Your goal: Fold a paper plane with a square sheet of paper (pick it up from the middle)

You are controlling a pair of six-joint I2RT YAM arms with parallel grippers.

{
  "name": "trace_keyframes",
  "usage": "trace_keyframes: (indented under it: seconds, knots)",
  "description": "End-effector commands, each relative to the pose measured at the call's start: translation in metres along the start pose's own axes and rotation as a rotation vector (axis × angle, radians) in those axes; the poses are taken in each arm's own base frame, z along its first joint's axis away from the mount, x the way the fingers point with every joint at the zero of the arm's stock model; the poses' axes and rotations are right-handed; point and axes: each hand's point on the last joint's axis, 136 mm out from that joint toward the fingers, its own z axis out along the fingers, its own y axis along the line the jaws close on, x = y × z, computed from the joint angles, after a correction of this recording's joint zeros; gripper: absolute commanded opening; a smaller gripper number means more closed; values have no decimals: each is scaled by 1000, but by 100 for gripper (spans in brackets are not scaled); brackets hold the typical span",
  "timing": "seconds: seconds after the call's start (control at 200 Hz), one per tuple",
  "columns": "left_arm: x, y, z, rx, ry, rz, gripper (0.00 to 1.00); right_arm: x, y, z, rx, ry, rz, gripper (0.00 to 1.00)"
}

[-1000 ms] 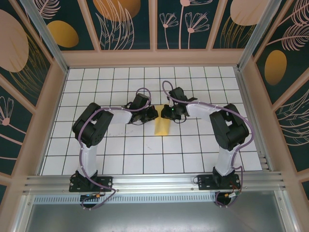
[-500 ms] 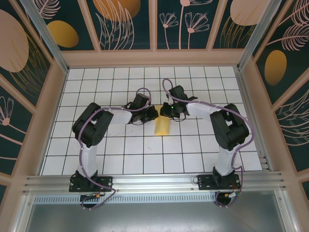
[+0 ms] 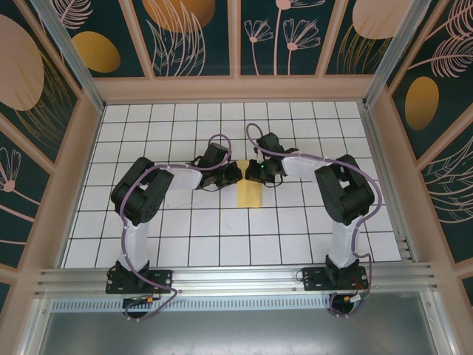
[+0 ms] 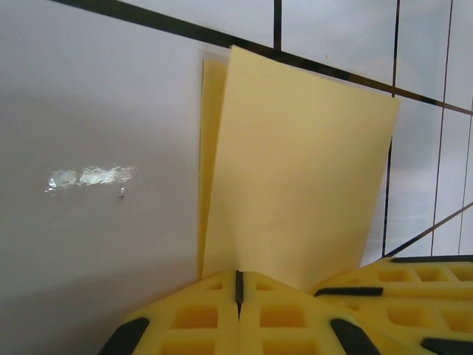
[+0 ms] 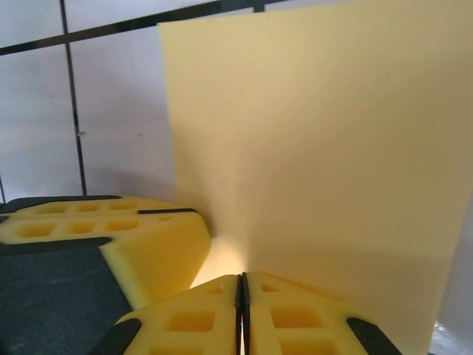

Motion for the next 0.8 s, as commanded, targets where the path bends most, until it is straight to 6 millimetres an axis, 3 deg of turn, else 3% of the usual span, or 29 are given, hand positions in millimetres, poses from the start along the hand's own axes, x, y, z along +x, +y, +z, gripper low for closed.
trace_keyframes:
  seconds: [0.0,0.325,0.595,0.791]
  knots:
    - [37,72,19,-223,90,-38,0,6,-20,3,74,19,30,10]
    - [37,74,19,-232,93,-39,0,9,-32,6,101,24,38,11]
    - [36,73,19,-231,91,-39,0,-2,10,-18,-41,-19,-48,15]
    - [37,73,20,-228,92,-40,0,15,13,-15,-78,40,-56,15]
